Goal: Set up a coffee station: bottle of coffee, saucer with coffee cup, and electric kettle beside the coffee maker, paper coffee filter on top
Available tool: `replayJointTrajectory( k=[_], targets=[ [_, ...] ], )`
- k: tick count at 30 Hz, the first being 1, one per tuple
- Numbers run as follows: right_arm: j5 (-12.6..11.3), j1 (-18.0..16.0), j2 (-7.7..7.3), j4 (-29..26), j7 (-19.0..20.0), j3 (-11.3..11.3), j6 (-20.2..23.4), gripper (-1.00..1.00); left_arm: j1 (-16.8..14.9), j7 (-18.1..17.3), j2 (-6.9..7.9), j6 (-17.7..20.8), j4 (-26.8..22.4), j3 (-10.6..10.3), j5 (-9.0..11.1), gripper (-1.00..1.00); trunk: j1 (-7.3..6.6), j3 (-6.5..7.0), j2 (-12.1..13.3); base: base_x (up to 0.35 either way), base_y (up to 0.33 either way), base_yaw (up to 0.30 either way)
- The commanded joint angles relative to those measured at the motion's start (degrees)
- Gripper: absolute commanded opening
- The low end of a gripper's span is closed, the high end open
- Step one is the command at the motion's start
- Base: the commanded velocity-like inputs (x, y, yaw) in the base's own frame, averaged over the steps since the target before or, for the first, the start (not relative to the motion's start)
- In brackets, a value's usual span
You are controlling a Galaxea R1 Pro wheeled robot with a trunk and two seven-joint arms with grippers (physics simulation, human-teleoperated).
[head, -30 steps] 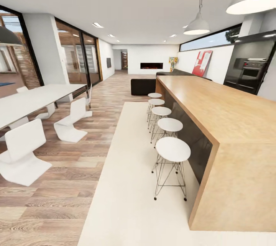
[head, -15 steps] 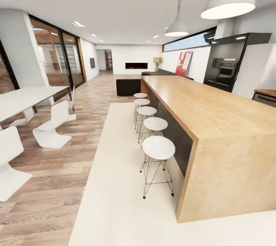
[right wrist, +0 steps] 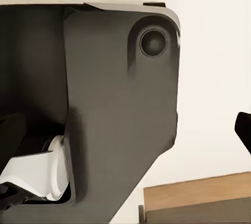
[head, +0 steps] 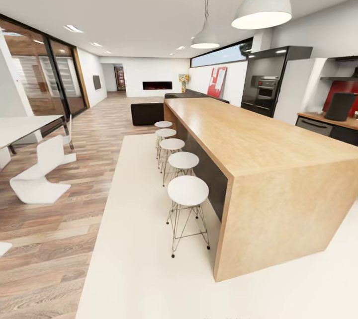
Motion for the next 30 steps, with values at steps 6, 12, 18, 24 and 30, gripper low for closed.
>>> replayJointTrajectory(
  k=[6,12,18,24,30],
  targets=[
    [0.0,0.0,0.01,-0.1,0.0,0.0,0.1,1.00,0.0,-0.1,0.00,-0.1,-0.1,0.0,0.3,1.00,-1.30,0.99,2.3,0.000,0.000,-0.265],
    [0.1,0.0,-0.13,0.1,-0.2,0.2,0.1,1.00,0.0,0.0,0.09,-0.1,-0.1,-0.1,0.3,1.00,-2.62,2.07,4.7,0.000,0.000,-0.267],
    [0.2,0.0,0.08,0.0,-0.1,0.3,0.2,1.00,0.0,0.0,0.08,-0.1,-0.1,-0.1,0.3,1.00,-3.94,3.14,7.2,0.000,0.000,-0.268],
    [0.1,0.0,0.35,-0.1,0.1,0.3,0.2,1.00,0.0,-0.1,0.17,-0.1,-0.1,-0.1,0.3,1.00,-4.16,3.19,7.6,0.000,0.000,-0.269],
    [0.1,0.0,0.36,-0.1,0.1,0.3,0.1,1.00,0.0,0.0,0.09,-0.1,-0.1,-0.1,0.3,1.00,-4.16,3.03,7.6,0.000,0.000,-0.269]
  ],
)
